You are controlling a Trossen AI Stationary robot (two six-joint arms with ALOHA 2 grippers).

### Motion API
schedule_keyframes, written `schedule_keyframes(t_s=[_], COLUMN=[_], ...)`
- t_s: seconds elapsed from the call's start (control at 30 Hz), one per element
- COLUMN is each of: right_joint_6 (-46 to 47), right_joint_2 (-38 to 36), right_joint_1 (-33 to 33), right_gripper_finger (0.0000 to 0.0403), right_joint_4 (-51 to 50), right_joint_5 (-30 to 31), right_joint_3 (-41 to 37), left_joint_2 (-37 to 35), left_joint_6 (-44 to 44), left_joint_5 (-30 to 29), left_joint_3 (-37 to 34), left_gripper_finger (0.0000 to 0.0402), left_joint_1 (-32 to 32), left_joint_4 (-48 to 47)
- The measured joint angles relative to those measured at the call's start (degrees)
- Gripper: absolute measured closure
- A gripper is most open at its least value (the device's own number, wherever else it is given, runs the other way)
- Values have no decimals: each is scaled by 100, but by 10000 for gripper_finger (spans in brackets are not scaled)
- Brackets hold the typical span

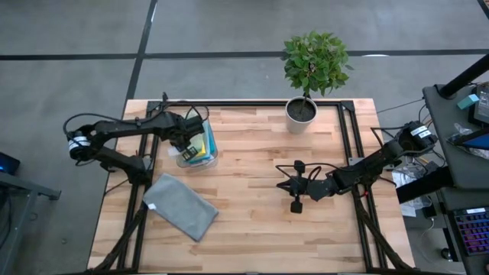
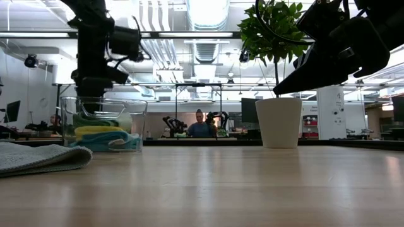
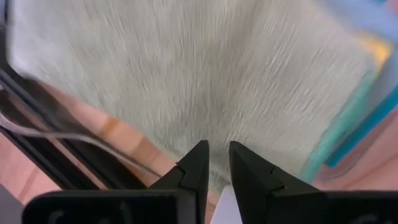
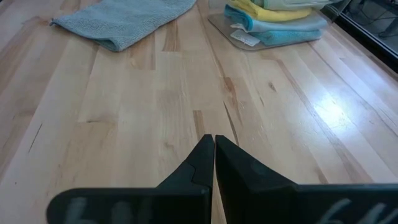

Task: Fold microfiber towels
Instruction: Stack the folded light green microfiber towel on top of the yellow microfiber towel on the bin

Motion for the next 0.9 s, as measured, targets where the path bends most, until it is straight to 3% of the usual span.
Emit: schedule_keyframes(t_s=[0.2, 0.33, 0.53, 0.9], right_joint_6=[-8, -8, -9, -63], right_joint_2=[-1, -1, -1, 1], right_joint_1=[1, 0, 1, 0], right_gripper_finger=[394, 394, 394, 394], right_joint_4=[2, 1, -1, -7], right_joint_5=[0, 0, 0, 2], right_joint_3=[0, 0, 0, 0], left_joint_2=[0, 0, 131, 629], left_joint_6=[526, 1180, 1842, 1804], left_joint_5=[-366, -1192, -1273, -1318], left_joint_3=[531, 465, 0, -203], left_gripper_finger=[353, 353, 353, 353], left_joint_1=[0, 127, 726, 1067], left_joint_4=[293, 1345, 3011, 3143])
